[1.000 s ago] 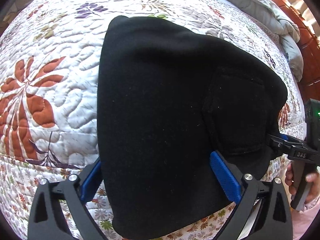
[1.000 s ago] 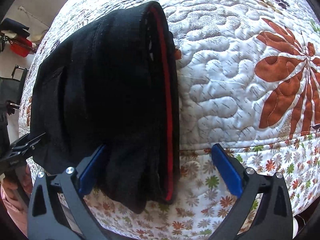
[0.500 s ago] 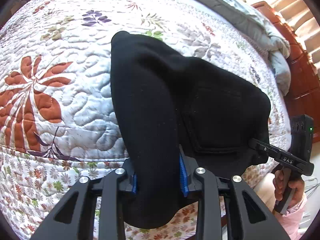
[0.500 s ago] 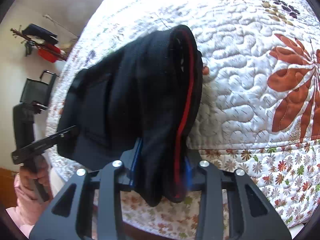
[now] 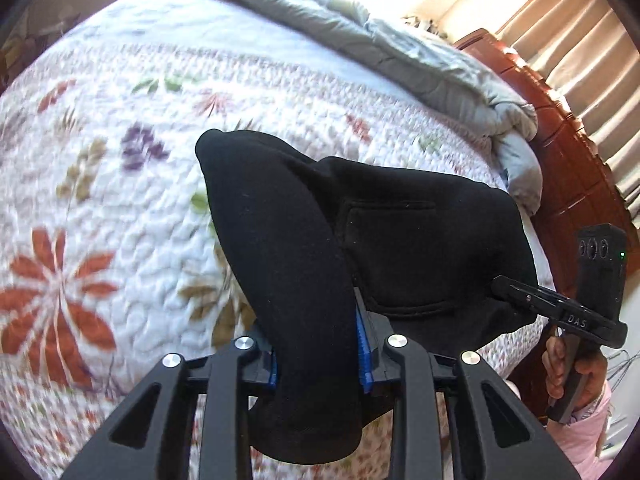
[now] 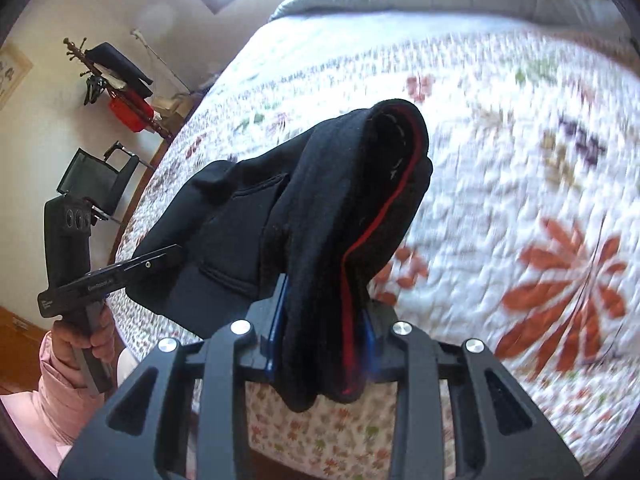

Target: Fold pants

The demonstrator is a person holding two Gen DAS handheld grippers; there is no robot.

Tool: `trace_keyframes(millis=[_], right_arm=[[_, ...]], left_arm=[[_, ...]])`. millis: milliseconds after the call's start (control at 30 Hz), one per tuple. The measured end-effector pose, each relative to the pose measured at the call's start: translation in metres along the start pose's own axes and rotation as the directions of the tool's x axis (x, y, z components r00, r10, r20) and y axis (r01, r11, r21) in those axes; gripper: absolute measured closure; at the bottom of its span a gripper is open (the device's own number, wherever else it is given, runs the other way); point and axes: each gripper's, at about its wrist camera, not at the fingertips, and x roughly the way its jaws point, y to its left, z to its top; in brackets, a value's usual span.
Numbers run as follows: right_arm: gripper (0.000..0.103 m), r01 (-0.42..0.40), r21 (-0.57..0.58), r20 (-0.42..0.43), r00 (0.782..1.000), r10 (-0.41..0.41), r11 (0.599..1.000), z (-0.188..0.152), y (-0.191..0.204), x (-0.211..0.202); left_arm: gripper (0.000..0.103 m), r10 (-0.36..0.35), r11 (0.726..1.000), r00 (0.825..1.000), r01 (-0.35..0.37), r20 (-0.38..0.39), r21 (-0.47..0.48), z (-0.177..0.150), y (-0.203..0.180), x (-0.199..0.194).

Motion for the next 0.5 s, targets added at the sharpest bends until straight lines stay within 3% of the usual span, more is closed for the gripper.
trace_keyframes(millis=[300, 400, 500], right_arm=[[0.073, 0.071, -0.051, 0.049, 0.996, -0.068, 0.996, 0.063, -0.036, 0.016], [0.073, 0.058, -0.017, 0.013, 0.998, -0.058, 0.998, 0.072, -0.054, 0.043], [0.072, 0.051, 0.014, -0.044, 0.998, -0.05, 0.999, 0.069, -0.07, 0.07]], left_arm=[[0.075, 0.066, 0.996, 0.995, -0.07, 0.075, 0.052, 0.052, -0.005, 0.026], [0.074, 0.084, 0.995, 0.995, -0.087, 0.056, 0.048, 0.058, 0.007, 0.048], [0.074, 0.089, 0.996, 0.996, -0.089, -0.011, 0.026, 0.053, 0.026, 0.075]])
